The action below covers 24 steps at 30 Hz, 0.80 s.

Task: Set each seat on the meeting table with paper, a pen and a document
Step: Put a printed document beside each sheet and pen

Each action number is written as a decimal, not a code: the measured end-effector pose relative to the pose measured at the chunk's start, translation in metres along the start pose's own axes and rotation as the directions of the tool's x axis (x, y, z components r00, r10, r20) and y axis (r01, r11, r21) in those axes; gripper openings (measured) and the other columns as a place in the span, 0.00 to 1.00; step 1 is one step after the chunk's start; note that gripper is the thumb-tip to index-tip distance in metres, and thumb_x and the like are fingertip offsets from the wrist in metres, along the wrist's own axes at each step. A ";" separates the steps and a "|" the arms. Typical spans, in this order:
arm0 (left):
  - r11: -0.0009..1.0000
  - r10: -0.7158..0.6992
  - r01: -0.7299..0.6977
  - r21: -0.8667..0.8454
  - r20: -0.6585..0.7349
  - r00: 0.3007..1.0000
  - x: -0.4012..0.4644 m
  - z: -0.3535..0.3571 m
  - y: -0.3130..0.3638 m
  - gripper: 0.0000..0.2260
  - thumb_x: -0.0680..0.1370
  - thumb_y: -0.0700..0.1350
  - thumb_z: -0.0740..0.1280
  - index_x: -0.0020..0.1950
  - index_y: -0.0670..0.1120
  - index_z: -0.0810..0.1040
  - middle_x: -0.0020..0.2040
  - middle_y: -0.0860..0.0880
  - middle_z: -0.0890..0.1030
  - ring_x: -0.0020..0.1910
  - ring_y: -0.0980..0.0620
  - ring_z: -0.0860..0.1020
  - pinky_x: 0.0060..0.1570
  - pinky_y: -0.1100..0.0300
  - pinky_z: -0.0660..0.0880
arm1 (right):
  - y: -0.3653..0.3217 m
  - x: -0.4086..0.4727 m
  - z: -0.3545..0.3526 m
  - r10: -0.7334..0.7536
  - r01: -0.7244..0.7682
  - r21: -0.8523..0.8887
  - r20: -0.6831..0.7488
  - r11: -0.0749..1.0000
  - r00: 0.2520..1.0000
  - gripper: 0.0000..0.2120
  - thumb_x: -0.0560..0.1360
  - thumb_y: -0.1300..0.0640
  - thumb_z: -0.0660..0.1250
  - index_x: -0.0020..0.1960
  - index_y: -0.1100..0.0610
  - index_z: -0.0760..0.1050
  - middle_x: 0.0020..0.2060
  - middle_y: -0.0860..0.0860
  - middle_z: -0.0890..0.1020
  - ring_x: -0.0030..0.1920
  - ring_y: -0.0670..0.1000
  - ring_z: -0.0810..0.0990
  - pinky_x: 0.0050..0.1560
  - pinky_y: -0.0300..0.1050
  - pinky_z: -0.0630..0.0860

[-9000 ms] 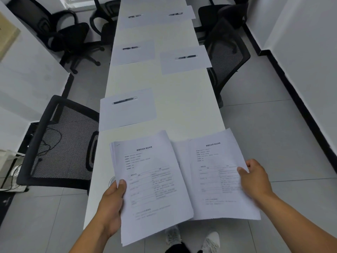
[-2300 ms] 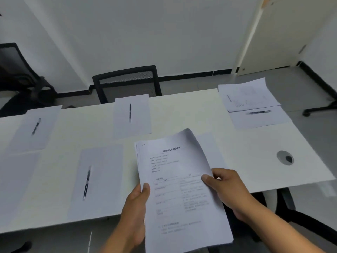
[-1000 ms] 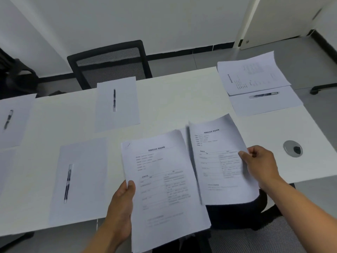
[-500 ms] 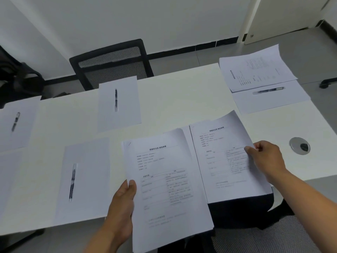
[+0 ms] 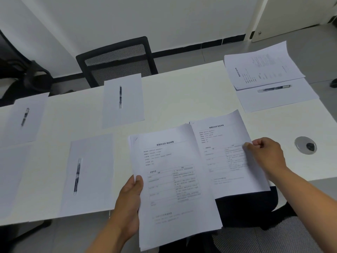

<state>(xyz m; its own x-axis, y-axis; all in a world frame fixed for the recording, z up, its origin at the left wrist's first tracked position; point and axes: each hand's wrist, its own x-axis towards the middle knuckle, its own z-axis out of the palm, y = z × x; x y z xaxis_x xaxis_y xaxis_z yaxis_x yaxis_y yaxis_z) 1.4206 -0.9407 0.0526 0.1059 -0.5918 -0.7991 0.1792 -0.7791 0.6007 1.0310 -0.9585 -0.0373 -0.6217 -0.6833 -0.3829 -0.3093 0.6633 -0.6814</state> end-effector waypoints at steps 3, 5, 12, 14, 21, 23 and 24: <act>1.000 0.008 -0.008 0.008 0.006 1.000 -0.003 0.001 -0.001 0.14 0.89 0.51 0.60 0.68 0.53 0.83 0.60 0.48 0.89 0.55 0.47 0.89 0.44 0.52 0.86 | -0.004 -0.007 -0.004 -0.022 0.022 -0.020 -0.016 1.000 1.000 0.12 0.80 0.51 0.74 0.53 0.60 0.79 0.46 0.54 0.82 0.47 0.58 0.80 0.43 0.49 0.72; 1.000 0.016 -0.016 0.007 0.012 1.000 -0.006 0.002 0.000 0.14 0.89 0.51 0.60 0.67 0.53 0.83 0.61 0.48 0.89 0.55 0.47 0.89 0.45 0.52 0.85 | -0.006 -0.014 -0.005 -0.074 0.071 -0.077 -0.044 0.995 0.996 0.14 0.79 0.54 0.73 0.53 0.66 0.79 0.47 0.61 0.83 0.49 0.66 0.80 0.47 0.55 0.76; 0.999 0.041 -0.040 -0.027 0.031 0.999 -0.023 0.002 0.007 0.14 0.89 0.52 0.60 0.68 0.52 0.83 0.60 0.48 0.89 0.56 0.46 0.89 0.46 0.50 0.86 | -0.036 -0.093 0.011 -0.158 0.113 0.189 0.241 0.975 0.958 0.07 0.80 0.48 0.74 0.46 0.50 0.83 0.39 0.48 0.85 0.42 0.52 0.85 0.46 0.51 0.79; 0.998 0.051 -0.050 -0.034 0.031 0.998 -0.029 -0.001 0.010 0.14 0.90 0.51 0.60 0.68 0.51 0.83 0.61 0.48 0.89 0.57 0.45 0.89 0.47 0.49 0.86 | -0.047 -0.116 0.021 -0.156 0.076 0.231 0.354 0.970 0.922 0.11 0.80 0.46 0.72 0.45 0.51 0.84 0.40 0.48 0.87 0.39 0.48 0.86 0.47 0.52 0.80; 0.996 0.084 -0.084 -0.028 0.033 0.996 -0.042 -0.020 0.014 0.15 0.90 0.52 0.59 0.70 0.51 0.82 0.63 0.46 0.88 0.61 0.42 0.87 0.63 0.40 0.82 | -0.072 -0.147 0.041 -0.162 0.002 0.305 0.499 0.952 0.851 0.20 0.78 0.52 0.76 0.35 0.58 0.71 0.31 0.51 0.71 0.34 0.51 0.68 0.40 0.48 0.67; 0.996 0.086 -0.086 -0.038 0.022 0.996 -0.045 -0.026 0.013 0.15 0.90 0.51 0.59 0.70 0.50 0.82 0.63 0.46 0.88 0.61 0.43 0.87 0.63 0.40 0.82 | -0.077 -0.147 0.044 -0.166 0.007 0.297 0.513 0.955 0.842 0.20 0.77 0.54 0.77 0.37 0.62 0.71 0.31 0.51 0.71 0.34 0.51 0.69 0.40 0.47 0.68; 0.995 0.092 -0.091 -0.048 0.015 0.996 -0.047 -0.032 0.013 0.15 0.90 0.51 0.59 0.70 0.50 0.82 0.63 0.46 0.88 0.61 0.43 0.87 0.64 0.40 0.82 | -0.081 -0.148 0.047 -0.174 0.017 0.289 0.526 0.957 0.832 0.19 0.77 0.54 0.77 0.37 0.63 0.72 0.31 0.51 0.72 0.33 0.50 0.70 0.40 0.46 0.69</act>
<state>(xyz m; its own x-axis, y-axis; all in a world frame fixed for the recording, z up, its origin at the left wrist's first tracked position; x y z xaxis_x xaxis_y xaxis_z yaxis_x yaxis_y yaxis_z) 1.4497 -0.9164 0.0974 0.1073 -0.6642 -0.7398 0.2152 -0.7110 0.6695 1.1817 -0.9257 0.0457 -0.0853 -0.8446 -0.5286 -0.0983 0.5351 -0.8391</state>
